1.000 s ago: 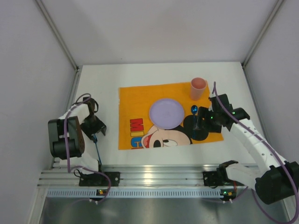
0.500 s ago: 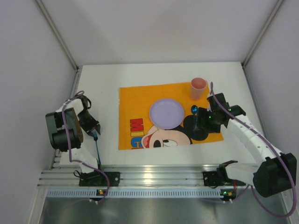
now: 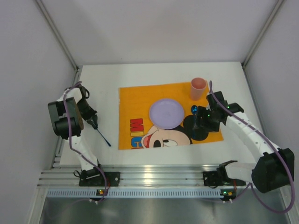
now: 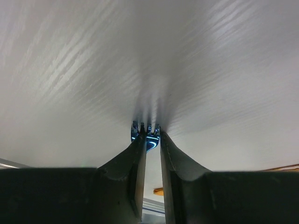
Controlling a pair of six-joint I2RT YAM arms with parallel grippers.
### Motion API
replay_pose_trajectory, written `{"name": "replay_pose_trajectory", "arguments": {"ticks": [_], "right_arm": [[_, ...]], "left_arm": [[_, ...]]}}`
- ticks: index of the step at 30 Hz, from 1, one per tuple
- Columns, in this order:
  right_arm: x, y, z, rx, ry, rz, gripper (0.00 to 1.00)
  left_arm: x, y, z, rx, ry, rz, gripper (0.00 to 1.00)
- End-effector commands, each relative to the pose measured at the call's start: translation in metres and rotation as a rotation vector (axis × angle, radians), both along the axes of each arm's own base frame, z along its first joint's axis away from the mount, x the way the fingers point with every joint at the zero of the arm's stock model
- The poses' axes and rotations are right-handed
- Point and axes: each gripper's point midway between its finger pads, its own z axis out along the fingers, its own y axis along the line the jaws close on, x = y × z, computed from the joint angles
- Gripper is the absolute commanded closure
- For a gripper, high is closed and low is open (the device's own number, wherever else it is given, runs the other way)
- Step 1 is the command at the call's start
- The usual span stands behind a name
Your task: Set the dinner table for one person
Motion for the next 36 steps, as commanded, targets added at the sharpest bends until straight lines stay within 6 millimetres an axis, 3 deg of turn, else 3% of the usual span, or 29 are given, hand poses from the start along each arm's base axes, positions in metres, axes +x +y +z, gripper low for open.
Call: {"name": "replay_pose_trajectory", "arguments": {"ticks": [1,3,4,6,7,9,10,13,16,19,23,25,27,30,36], "right_arm": [[0.017,0.001,0.016,0.012,-0.053,-0.025,0.32],[0.019,0.002,0.018,0.014,-0.054,-0.024,0.32],[0.02,0.002,0.018,0.014,-0.052,-0.026,0.32],[0.022,0.003,0.022,0.016,-0.058,-0.024,0.32],[0.022,0.003,0.023,0.015,-0.057,-0.022,0.32],[0.024,0.002,0.027,0.013,-0.065,-0.024,0.32],[0.024,0.002,0.028,0.013,-0.064,-0.024,0.32],[0.025,0.003,0.031,0.014,-0.072,-0.023,0.32],[0.025,0.004,0.035,0.022,-0.082,-0.019,0.32],[0.026,0.004,0.04,0.025,-0.093,-0.013,0.32],[0.026,0.002,0.047,0.015,-0.109,-0.006,0.32],[0.023,0.0,0.05,0.011,-0.115,-0.002,0.32],[0.021,-0.001,0.051,0.009,-0.116,-0.002,0.32],[0.015,-0.005,0.051,-0.002,-0.111,-0.006,0.32],[0.005,-0.009,0.049,-0.011,-0.103,-0.019,0.32]], "left_arm": [[0.106,0.041,-0.035,0.136,-0.299,0.054,0.77],[0.12,0.039,-0.038,0.129,-0.293,0.037,0.77],[0.143,0.039,-0.026,0.123,-0.351,0.025,0.77],[0.16,0.032,-0.024,0.104,-0.366,-0.01,0.77],[0.183,0.033,-0.005,0.109,-0.427,-0.025,0.76],[0.198,0.024,0.009,0.104,-0.46,-0.074,0.75],[0.214,0.023,0.028,0.116,-0.512,-0.094,0.74],[0.227,0.007,0.06,0.094,-0.573,-0.16,0.71],[0.222,-0.003,0.084,0.121,-0.597,-0.213,0.68],[0.208,-0.01,0.09,0.124,-0.589,-0.256,0.67],[0.189,-0.002,0.093,0.2,-0.56,-0.277,0.64],[0.181,0.004,0.092,0.238,-0.538,-0.289,0.47],[0.177,0.009,0.088,0.264,-0.519,-0.299,0.41],[0.176,0.013,0.081,0.274,-0.498,-0.312,0.39],[0.182,0.016,0.048,0.271,-0.456,-0.32,0.43]]}}
